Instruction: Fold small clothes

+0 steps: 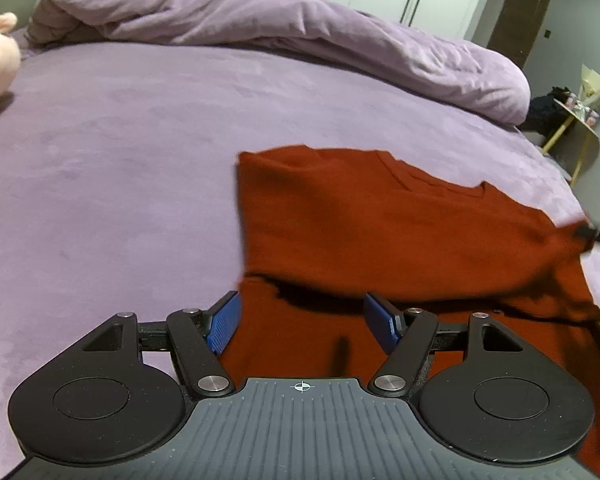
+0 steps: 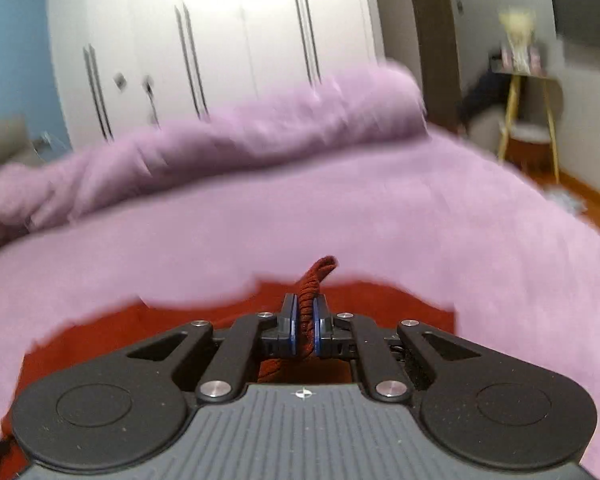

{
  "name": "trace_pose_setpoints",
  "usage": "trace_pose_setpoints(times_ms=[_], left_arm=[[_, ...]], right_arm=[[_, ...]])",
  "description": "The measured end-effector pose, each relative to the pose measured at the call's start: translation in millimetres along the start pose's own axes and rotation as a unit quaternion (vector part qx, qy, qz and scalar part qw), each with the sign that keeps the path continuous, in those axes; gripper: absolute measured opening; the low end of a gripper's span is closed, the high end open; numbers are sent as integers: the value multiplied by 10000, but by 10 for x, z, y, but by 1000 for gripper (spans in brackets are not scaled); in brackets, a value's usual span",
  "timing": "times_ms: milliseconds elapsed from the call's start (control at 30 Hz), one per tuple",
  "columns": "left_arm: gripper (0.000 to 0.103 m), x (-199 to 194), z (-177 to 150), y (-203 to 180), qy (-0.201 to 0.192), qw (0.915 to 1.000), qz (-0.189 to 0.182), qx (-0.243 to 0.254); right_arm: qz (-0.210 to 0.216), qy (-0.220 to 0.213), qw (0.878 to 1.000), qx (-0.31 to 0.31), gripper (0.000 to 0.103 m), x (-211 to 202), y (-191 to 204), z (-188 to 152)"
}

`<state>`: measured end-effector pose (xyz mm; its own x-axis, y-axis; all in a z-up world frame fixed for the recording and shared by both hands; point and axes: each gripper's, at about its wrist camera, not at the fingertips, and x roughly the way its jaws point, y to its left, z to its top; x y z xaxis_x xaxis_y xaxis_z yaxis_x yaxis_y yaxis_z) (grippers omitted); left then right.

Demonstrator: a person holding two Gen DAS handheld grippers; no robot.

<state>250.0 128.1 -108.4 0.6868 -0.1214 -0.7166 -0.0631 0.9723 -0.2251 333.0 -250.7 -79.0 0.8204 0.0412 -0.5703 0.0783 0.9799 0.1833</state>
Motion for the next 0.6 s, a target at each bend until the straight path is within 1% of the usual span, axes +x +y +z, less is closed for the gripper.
trace_pose_setpoints(times_ms=[33, 67, 167, 233, 267, 333, 367, 400, 433, 467, 500, 533, 567, 600], left_arm=[[73, 22, 9, -13, 25, 10000, -25, -32], [73, 33, 16, -20, 31, 10000, -24, -59], [73, 54, 57, -35, 55, 9999, 2, -124], [73, 45, 97, -45, 24, 9999, 16, -152], [73, 36, 116, -52, -2, 9999, 27, -147], [73, 21, 152, -69, -60, 9999, 86, -87], [73, 19, 167, -82, -89, 9999, 134, -59], [73, 28, 179, -93, -94, 9998, 171, -40], [73, 39, 195, -104, -74, 9998, 194, -23], [73, 50, 209, -115, -54, 9998, 201, -13], [73, 60, 220, -129, -53, 9998, 182, -5], [73, 72, 233, -148, -62, 9999, 152, 16], [73, 91, 248, -176, -80, 9999, 134, 49], [73, 117, 268, -207, -91, 9998, 130, 81]], right_arm=[[37, 282, 9995, 161, 7, 74, -120, -27], [80, 438, 9985, 312, 7, 118, -230, -61], [127, 568, 9973, 454, 7, 179, -397, -113], [267, 554, 9966, 548, 7, 176, -454, -92], [304, 495, 9972, 466, 7, 150, -446, -78], [260, 165, 9995, 108, 7, 67, -400, -55], [119, 29, 9999, -26, 7, 41, -379, -49], [-139, 1, 9998, -106, 7, 59, -361, -44], [-461, 40, 9987, -224, 8, 124, -364, -54], [-787, 170, 9961, -363, 9, 193, -363, -85], [-1014, 341, 9935, -382, 9, 243, -378, -103], [-1214, 386, 9914, -286, 10, 251, -402, -106], [-1238, 241, 9920, -104, 12, 201, -424, -99], [-1054, 88, 9944, 70, 12, 146, -427, -86]])
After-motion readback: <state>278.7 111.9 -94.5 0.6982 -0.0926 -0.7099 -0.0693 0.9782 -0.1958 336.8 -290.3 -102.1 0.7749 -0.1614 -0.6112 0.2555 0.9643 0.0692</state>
